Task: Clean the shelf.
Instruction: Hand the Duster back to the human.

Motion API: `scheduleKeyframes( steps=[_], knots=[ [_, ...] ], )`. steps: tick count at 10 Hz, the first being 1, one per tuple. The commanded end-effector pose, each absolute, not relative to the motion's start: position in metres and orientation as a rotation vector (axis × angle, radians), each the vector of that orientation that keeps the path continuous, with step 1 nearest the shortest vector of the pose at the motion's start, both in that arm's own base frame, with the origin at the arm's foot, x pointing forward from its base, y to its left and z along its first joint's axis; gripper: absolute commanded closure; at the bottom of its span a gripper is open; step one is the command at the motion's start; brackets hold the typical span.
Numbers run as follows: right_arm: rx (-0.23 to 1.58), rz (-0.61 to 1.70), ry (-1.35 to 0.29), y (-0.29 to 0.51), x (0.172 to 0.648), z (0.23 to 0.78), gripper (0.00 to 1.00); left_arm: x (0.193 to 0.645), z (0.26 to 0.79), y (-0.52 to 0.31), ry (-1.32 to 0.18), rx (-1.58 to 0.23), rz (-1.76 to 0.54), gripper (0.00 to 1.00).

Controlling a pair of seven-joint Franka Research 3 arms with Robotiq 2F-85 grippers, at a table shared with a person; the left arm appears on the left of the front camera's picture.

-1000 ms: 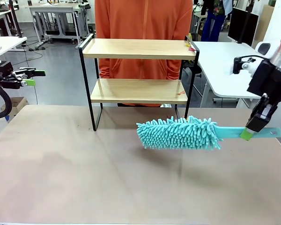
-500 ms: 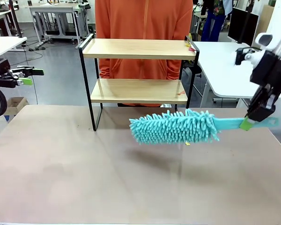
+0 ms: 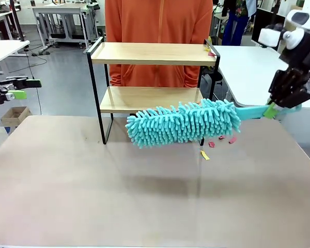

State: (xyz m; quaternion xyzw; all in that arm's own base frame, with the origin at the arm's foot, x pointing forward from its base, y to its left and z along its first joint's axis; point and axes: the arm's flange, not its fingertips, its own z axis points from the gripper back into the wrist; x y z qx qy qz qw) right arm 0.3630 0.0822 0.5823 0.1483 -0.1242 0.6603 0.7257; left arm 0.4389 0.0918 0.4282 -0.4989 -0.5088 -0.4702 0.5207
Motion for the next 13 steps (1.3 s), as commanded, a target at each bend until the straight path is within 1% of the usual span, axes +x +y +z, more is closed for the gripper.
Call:
scheduleKeyframes(
  steps=[1, 3, 5, 6, 7, 10, 11, 13],
  knots=[
    [0.464, 1.545, -0.339, 0.07, 0.382, 0.593, 0.87, 0.405, 0.44, 0.079, -1.285, -1.16, -1.042, 0.0],
    [0.513, 1.594, -0.385, 0.063, 0.39, 0.594, 0.87, 0.38, 0.439, 0.069, -1.317, -1.176, -0.963, 0.0],
    [0.489, 1.6, -0.382, 0.057, 0.391, 0.596, 0.87, 0.366, 0.433, 0.059, -1.335, -1.183, -0.913, 0.0],
    [0.471, 1.579, -0.378, 0.066, 0.385, 0.592, 0.87, 0.368, 0.43, 0.057, -1.285, -1.18, -0.886, 0.0],
    [0.471, 1.579, -0.378, 0.066, 0.385, 0.592, 0.87, 0.371, 0.429, 0.068, -1.315, -1.181, -0.967, 0.0],
    [0.471, 1.579, -0.378, 0.066, 0.385, 0.592, 0.87, 0.369, 0.425, 0.064, -1.304, -1.18, -0.943, 0.0],
    [0.471, 1.579, -0.378, 0.066, 0.385, 0.592, 0.87, 0.39, 0.424, 0.043, -1.365, -1.254, -0.975, 0.0],
    [0.471, 1.579, -0.378, 0.066, 0.385, 0.592, 0.87, 0.385, 0.427, 0.006, -1.397, -1.231, -1.065, 0.0]
  ],
)
